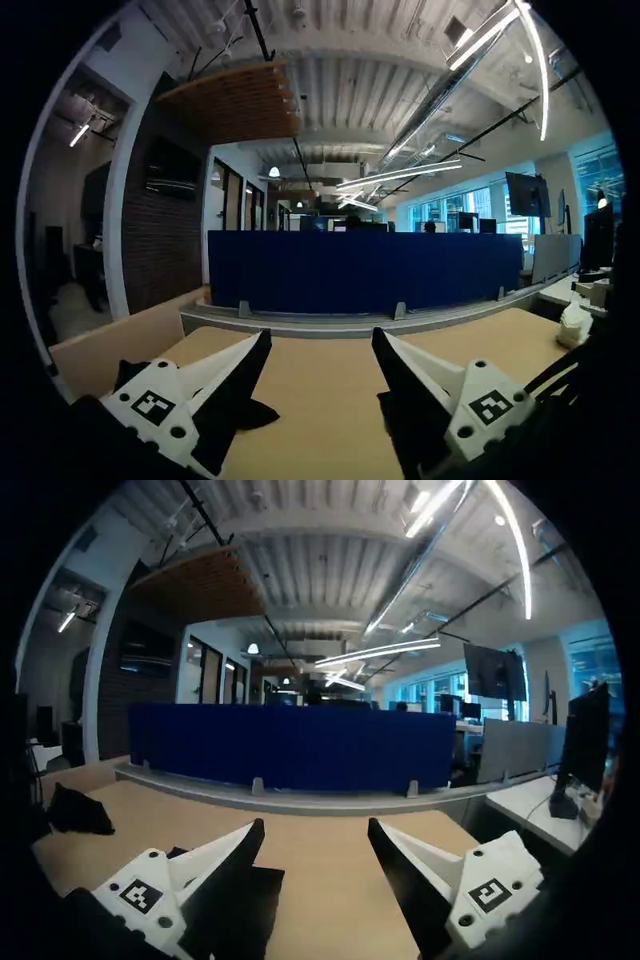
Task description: Fold towel
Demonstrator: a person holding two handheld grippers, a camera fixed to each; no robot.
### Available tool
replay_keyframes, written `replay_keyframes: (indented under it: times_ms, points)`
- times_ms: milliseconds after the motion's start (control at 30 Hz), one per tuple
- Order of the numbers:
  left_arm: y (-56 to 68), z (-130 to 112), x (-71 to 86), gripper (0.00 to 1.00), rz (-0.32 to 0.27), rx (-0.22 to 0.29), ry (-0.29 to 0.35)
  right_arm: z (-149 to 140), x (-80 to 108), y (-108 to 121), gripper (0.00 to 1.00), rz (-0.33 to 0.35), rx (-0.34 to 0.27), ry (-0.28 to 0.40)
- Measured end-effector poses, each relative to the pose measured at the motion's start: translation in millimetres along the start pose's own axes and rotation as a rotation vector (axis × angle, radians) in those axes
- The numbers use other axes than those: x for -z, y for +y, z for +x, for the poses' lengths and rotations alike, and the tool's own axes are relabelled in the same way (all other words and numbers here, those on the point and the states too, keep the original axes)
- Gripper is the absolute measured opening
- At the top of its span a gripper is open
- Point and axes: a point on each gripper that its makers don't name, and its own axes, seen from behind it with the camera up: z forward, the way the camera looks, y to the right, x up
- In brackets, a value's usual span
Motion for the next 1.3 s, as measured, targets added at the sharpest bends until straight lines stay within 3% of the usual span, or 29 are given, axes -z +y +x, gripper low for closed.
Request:
replay_keyframes:
  times_ms: [267, 467, 667, 900, 1167, 1300]
  points:
    - [7.3, 54, 10.5, 0.93, 0.001, -0.012, 0.034, 46, 12.0, 4, 1.0, 0.0, 0.0, 0.002]
    - [8.7, 65, 10.2, 0.93, 0.018, -0.026, 0.007, 61, 20.9, 11, 1.0, -0.01, -0.009, 0.012]
    - [14.0, 76, 13.5, 0.93, -0.013, 0.004, 0.011, 70, 28.5, 16, 1.0, -0.016, -0.018, 0.012]
    - [31.3, 65, 17.9, 0.93, -0.075, -0.032, -0.035, 70, 30.4, 8, 1.0, 0.031, 0.018, -0.007]
    - [46.4, 37, 20.6, 0.93, -0.173, -0.106, -0.132, 48, 35.1, -24, 1.0, 0.184, 0.098, -0.114]
    - [61.9, 18, 25.2, 0.93, -0.255, -0.156, -0.195, 30, 37.3, -37, 1.0, 0.256, 0.131, -0.193]
